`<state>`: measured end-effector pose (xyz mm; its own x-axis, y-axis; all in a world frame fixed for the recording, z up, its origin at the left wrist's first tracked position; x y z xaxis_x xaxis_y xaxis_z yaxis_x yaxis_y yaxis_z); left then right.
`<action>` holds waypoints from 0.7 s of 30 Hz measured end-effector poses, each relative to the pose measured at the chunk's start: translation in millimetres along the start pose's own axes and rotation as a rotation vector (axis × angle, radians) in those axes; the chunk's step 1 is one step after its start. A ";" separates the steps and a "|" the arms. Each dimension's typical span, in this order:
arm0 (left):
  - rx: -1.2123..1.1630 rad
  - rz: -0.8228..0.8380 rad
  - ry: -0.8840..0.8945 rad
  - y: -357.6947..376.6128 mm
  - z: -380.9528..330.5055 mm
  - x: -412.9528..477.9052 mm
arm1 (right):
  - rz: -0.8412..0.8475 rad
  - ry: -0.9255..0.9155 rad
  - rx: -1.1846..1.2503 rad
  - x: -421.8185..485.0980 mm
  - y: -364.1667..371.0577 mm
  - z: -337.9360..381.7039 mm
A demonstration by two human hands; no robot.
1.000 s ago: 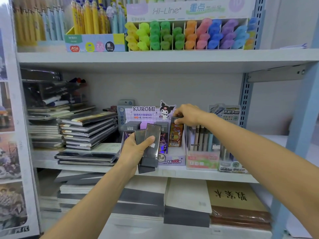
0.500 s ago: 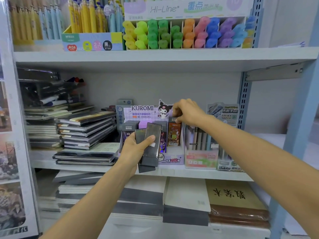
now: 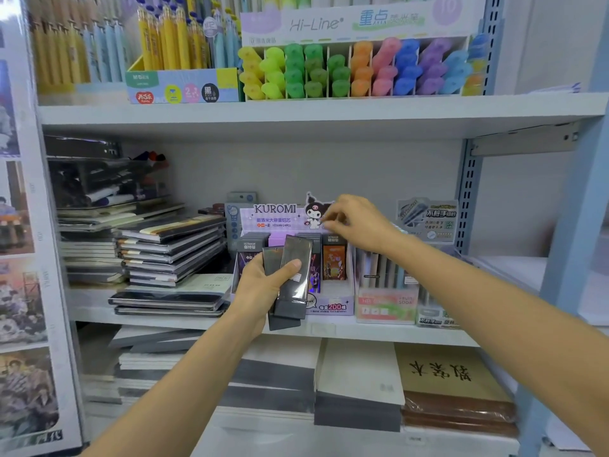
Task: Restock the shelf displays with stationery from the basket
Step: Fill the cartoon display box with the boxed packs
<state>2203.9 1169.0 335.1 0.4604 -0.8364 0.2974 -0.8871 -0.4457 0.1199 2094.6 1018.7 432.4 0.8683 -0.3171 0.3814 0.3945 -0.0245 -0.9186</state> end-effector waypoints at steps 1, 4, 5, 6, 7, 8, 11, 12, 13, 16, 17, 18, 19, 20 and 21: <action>0.001 0.004 0.007 1.4 -0.8 -0.3 | -0.045 -0.038 0.180 -4.8 -1.3 4.3; -0.006 0.026 0.017 7.8 -3.2 -2.3 | 0.113 -0.109 0.579 -15.9 2.9 18.2; -0.008 0.040 0.015 10.1 -4.4 -3.6 | 0.193 -0.121 0.624 -18.1 5.7 21.1; -0.015 0.059 0.007 12.4 -6.4 -5.2 | 0.239 -0.134 0.643 -19.9 7.9 22.7; -0.029 0.083 -0.006 14.2 -8.8 -7.0 | 0.240 -0.142 0.666 -20.9 8.8 22.8; -0.051 0.105 -0.025 15.2 -11.4 -9.0 | 0.207 -0.142 0.710 -22.3 8.4 23.3; -0.058 0.090 -0.085 11.3 -17.0 -13.3 | 0.024 -0.073 0.863 -27.2 3.4 20.2; -0.038 0.047 -0.101 8.9 -18.3 -14.9 | -0.012 -0.067 0.863 -29.6 1.3 18.3; -0.035 0.004 -0.110 6.6 -20.1 -16.7 | -0.019 -0.077 0.843 -32.3 0.2 16.9; -0.146 -0.033 -0.114 4.7 -28.5 -21.8 | 0.070 -0.181 0.714 -42.9 -2.4 16.5; -0.177 -0.038 -0.125 5.3 -32.1 -23.7 | 0.108 -0.210 0.647 -46.2 -2.3 17.0; -0.199 -0.046 -0.142 6.0 -35.6 -25.0 | 0.127 -0.226 0.565 -49.2 -1.3 17.6; -0.213 -0.054 -0.158 6.9 -38.3 -26.3 | 0.120 -0.225 0.489 -51.5 -0.1 18.1; -0.220 -0.053 -0.167 7.5 -40.4 -27.5 | 0.088 -0.213 0.441 -53.6 0.8 18.4; -0.226 -0.043 -0.168 8.2 -42.3 -28.8 | 0.043 -0.202 0.423 -55.5 1.0 18.6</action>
<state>2182.0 1202.9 367.7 0.4803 -0.8676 0.1286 -0.8425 -0.4157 0.3426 2052.4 1053.9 412.2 0.9112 -0.1178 0.3948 0.4083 0.3867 -0.8269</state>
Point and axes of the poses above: each hand's wrist, its own x-axis towards the middle knuckle, its own y-axis out of the palm, z = x × y, the point moved 2 cm from there along x, towards the middle knuckle, and after that the axes turned 14 degrees about z, right-handed, at the moved point
